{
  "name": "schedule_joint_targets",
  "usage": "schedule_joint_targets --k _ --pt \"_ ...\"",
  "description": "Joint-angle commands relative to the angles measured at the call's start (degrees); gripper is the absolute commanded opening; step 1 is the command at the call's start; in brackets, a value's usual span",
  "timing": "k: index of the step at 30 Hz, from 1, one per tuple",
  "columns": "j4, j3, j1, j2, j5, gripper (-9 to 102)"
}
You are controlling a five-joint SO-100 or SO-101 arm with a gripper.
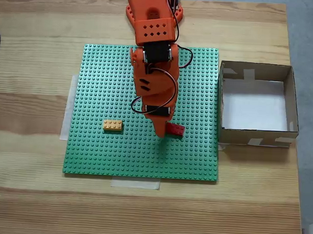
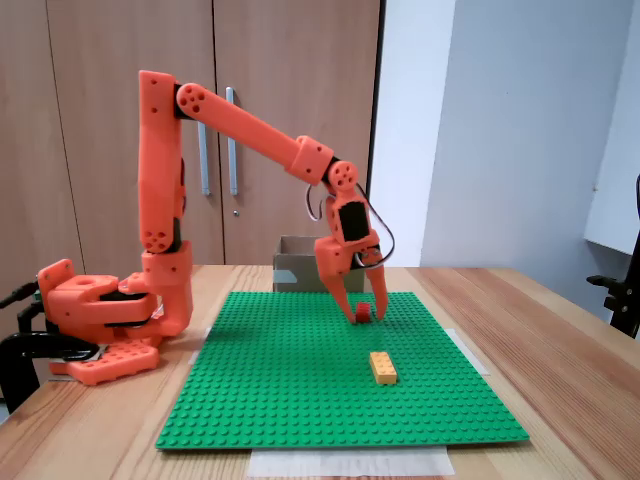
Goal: Pick the red lego block and put it in the box.
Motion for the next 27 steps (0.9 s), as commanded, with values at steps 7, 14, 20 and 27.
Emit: schedule_joint_targets --k 7,14,20,27 --pt "-0.3 -1.3 -1.0 -1.0 0.2 16" --pt "1.5 -2.0 -2.5 -1.1 1.1 17" --pt "2.0 -3.8 -3.7 -1.7 2.2 17" --pt "2.5 -6.2 -4.7 -3.9 2.2 16"
